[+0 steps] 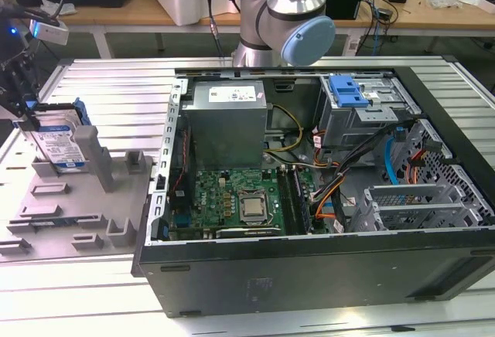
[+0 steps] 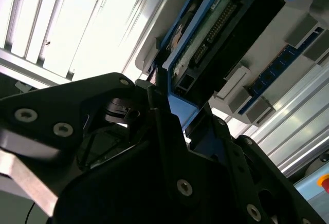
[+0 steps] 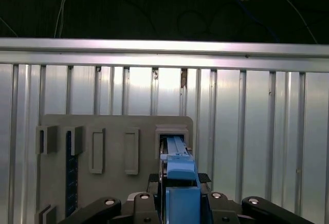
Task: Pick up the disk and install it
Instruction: 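Pick up the disk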
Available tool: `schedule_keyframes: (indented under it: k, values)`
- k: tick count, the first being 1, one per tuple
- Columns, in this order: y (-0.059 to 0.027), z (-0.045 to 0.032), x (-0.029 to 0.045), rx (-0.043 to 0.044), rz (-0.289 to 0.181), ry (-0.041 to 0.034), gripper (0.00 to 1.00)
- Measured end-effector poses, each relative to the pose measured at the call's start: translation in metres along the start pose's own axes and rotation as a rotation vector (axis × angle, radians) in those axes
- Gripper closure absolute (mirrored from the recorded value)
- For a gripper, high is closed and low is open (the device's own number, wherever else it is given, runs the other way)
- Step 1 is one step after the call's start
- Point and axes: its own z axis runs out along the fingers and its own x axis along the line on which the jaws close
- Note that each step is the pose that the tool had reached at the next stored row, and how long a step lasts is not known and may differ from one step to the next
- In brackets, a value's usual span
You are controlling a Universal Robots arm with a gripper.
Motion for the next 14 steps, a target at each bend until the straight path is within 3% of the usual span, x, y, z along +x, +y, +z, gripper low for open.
schedule_keyframes:
  k: [8, 9, 14]
  values:
    - [0.0, 0.0002, 0.0, 0.0, 0.0, 0.0009, 0.63]
    - [0.0, 0.0004, 0.0001, 0.0, 0.0, 0.002, 0.56]
    - [0.0, 0.0006, 0.0, -0.0002, 0.0, 0.0046, 0.56]
